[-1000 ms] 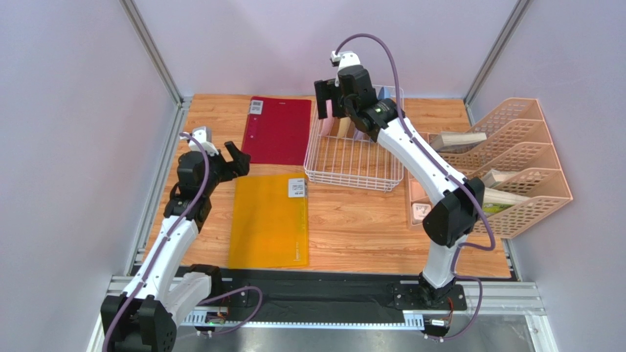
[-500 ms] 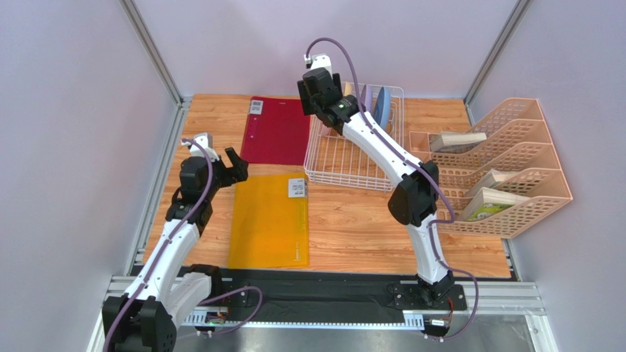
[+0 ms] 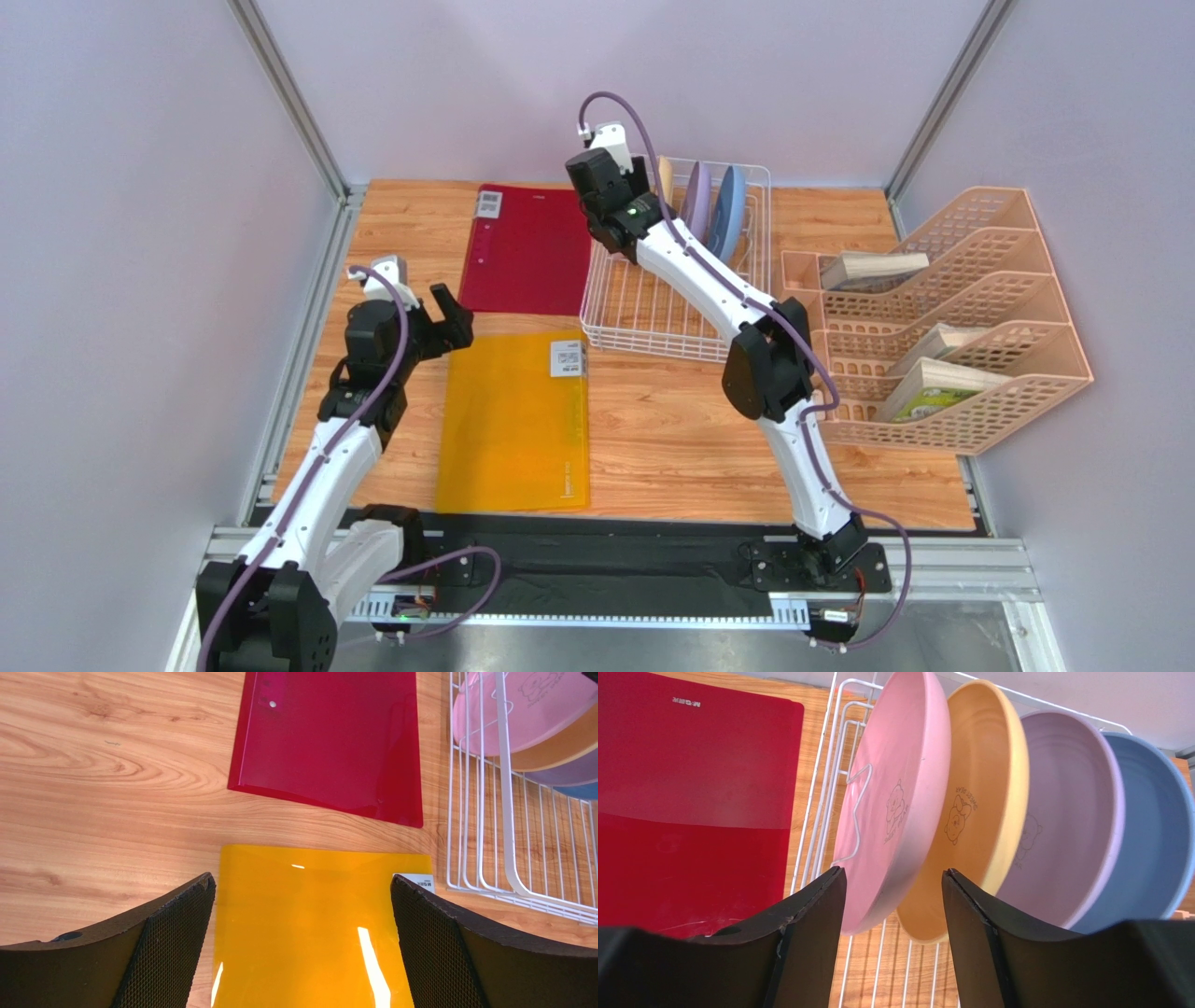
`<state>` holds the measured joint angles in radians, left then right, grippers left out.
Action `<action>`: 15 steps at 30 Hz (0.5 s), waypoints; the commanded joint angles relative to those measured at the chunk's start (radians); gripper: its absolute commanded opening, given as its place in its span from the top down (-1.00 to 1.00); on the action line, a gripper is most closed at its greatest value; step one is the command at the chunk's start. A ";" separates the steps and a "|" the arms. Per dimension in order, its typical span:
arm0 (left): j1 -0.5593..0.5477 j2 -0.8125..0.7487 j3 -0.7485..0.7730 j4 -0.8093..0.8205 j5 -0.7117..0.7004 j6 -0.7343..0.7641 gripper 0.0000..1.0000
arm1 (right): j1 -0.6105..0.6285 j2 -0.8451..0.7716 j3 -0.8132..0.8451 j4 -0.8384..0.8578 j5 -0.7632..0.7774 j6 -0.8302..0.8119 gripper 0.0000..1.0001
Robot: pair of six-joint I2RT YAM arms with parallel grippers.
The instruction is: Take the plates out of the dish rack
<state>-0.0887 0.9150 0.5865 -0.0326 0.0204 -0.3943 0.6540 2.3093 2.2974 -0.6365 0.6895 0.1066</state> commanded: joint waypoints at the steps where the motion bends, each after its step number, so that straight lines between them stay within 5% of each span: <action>1: 0.006 -0.001 -0.004 0.026 -0.011 0.021 -0.99 | 0.007 0.050 0.079 0.043 0.048 -0.008 -0.15; 5: 0.006 0.001 -0.008 0.026 -0.017 0.025 -0.99 | 0.007 0.067 0.080 0.050 0.079 -0.018 0.07; 10: 0.006 0.013 -0.007 0.028 -0.016 0.025 -0.99 | 0.015 0.075 0.068 0.078 0.139 -0.054 0.94; 15: 0.006 0.018 -0.007 0.028 -0.016 0.017 -0.99 | 0.048 0.078 0.040 0.224 0.284 -0.239 1.00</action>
<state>-0.0887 0.9325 0.5808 -0.0326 0.0128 -0.3874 0.6636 2.3753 2.3287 -0.5629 0.9012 0.0269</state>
